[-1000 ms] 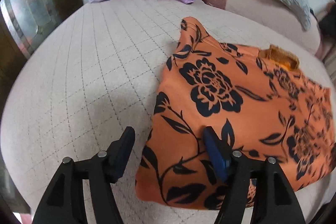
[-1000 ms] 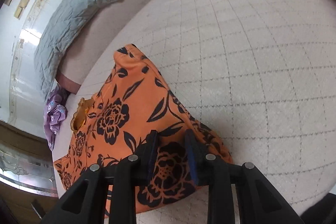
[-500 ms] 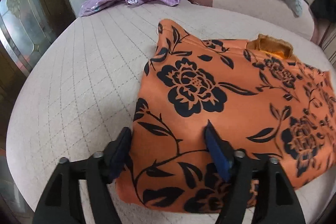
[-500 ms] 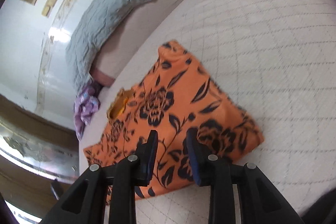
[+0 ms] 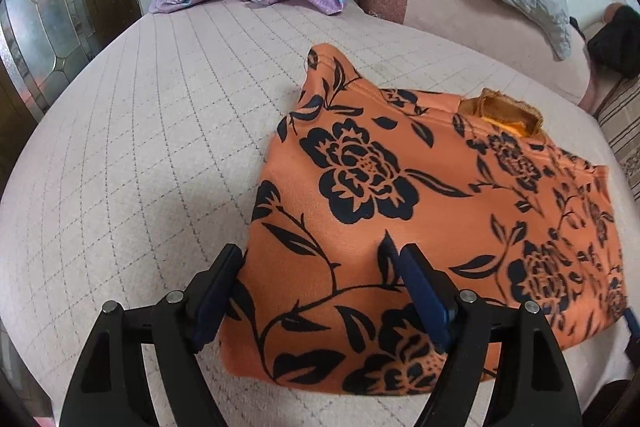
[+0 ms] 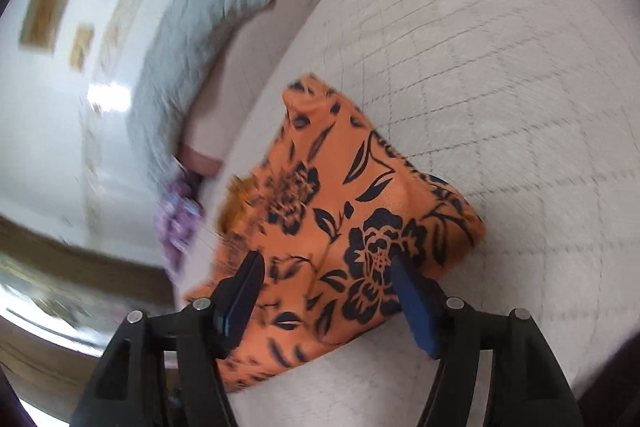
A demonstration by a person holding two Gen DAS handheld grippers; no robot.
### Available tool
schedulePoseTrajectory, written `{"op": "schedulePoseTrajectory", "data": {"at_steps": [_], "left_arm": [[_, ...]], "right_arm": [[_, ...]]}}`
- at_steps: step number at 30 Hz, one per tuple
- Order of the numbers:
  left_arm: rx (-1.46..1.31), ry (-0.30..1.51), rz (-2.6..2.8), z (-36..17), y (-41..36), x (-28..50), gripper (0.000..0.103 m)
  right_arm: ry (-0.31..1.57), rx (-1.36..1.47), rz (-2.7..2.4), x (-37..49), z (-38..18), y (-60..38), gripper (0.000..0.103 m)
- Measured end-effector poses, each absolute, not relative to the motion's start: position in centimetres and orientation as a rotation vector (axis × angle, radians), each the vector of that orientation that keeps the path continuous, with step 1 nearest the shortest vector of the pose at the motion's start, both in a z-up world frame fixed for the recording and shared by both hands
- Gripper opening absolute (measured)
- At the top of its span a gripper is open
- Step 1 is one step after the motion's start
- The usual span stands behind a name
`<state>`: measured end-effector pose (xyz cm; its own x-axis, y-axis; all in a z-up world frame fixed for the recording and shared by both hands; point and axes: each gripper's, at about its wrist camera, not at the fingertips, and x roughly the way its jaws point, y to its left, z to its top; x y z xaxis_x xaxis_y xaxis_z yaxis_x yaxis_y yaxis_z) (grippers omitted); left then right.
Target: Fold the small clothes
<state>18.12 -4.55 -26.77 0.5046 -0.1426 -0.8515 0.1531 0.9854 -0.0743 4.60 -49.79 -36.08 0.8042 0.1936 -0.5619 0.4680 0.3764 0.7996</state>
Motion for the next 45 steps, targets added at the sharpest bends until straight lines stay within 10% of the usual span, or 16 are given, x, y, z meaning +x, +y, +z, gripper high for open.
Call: {"op": "schedulePoseTrajectory", "data": {"at_steps": [19, 24, 45], "left_arm": [[0.061, 1.067, -0.123, -28.5, -4.1, 18.2, 0.092], [0.091, 1.063, -0.124, -28.0, -5.1, 18.6, 0.092], [-0.098, 1.014, 0.130, -23.7, 5.8, 20.7, 0.092]], "right_arm": [[0.644, 1.189, -0.328, 7.1, -40.3, -50.7, 0.053], [0.660, 1.074, -0.338, 8.5, -40.1, -49.9, 0.031], [0.671, 0.656, 0.010, 16.0, -26.7, -31.3, 0.016]]}}
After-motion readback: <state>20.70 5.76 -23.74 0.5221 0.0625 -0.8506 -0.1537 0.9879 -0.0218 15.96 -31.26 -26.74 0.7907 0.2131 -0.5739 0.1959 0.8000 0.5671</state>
